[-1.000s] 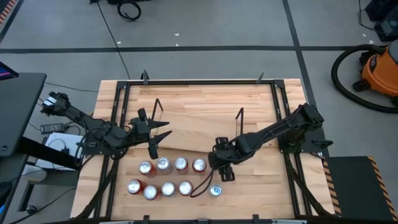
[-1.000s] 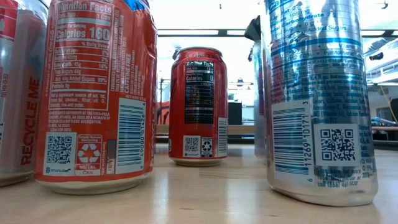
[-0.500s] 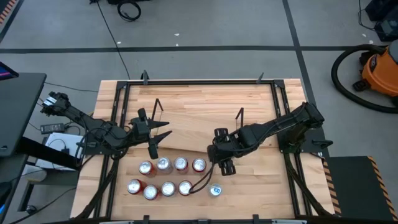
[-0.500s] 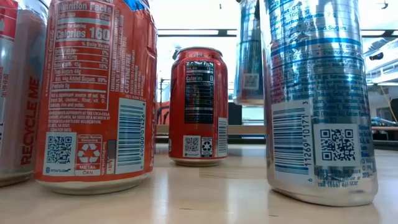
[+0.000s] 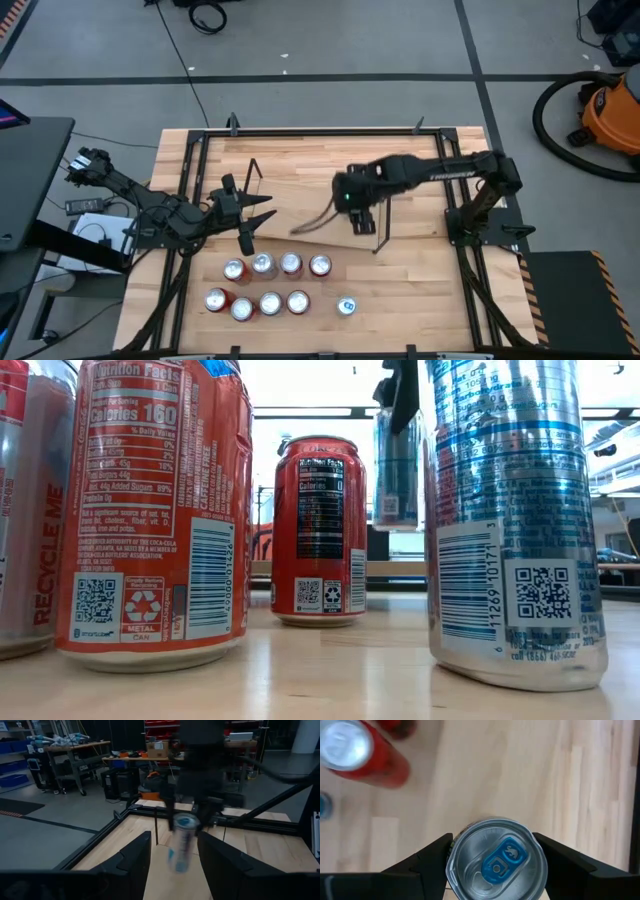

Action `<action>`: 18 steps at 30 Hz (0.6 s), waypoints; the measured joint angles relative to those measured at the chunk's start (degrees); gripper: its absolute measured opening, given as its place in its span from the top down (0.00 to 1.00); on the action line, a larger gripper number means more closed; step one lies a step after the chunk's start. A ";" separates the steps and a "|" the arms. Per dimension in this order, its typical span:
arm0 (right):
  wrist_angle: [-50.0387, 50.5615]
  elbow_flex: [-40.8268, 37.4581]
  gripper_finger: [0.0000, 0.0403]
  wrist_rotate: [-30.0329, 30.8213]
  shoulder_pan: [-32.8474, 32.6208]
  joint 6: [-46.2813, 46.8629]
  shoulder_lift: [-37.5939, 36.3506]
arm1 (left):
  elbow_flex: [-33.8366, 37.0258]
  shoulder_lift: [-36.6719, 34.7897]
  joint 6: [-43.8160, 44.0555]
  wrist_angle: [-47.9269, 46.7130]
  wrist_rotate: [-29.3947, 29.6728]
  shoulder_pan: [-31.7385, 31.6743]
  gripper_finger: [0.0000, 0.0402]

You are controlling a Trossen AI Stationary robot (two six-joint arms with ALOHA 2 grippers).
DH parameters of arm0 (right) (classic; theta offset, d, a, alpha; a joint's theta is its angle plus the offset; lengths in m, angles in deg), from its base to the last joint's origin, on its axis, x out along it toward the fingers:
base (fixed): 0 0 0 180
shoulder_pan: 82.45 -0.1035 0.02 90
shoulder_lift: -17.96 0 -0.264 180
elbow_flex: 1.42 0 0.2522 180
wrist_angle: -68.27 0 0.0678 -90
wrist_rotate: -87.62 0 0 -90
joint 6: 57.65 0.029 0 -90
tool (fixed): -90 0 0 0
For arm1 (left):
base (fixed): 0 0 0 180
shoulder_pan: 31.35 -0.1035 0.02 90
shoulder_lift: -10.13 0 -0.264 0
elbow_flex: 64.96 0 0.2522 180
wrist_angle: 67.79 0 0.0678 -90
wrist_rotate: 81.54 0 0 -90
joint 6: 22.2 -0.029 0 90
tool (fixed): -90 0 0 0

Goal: Place canned beverage on shelf
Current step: Put the top blue soda can on the shelf

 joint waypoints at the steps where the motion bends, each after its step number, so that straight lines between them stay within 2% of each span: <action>1: -0.03 -0.56 0.34 -0.44 1.06 -0.79 -0.18 | 0.00 0.00 0.32 -0.04 0.00 0.00 0.57; 6: -0.85 -4.36 0.34 -2.84 5.30 -3.87 -1.64 | 0.02 0.00 2.42 -1.93 -0.04 0.07 0.57; 18: -12.06 -18.35 0.34 -8.57 11.23 -11.52 -13.85 | 0.02 0.00 3.85 -2.07 -0.04 0.20 0.57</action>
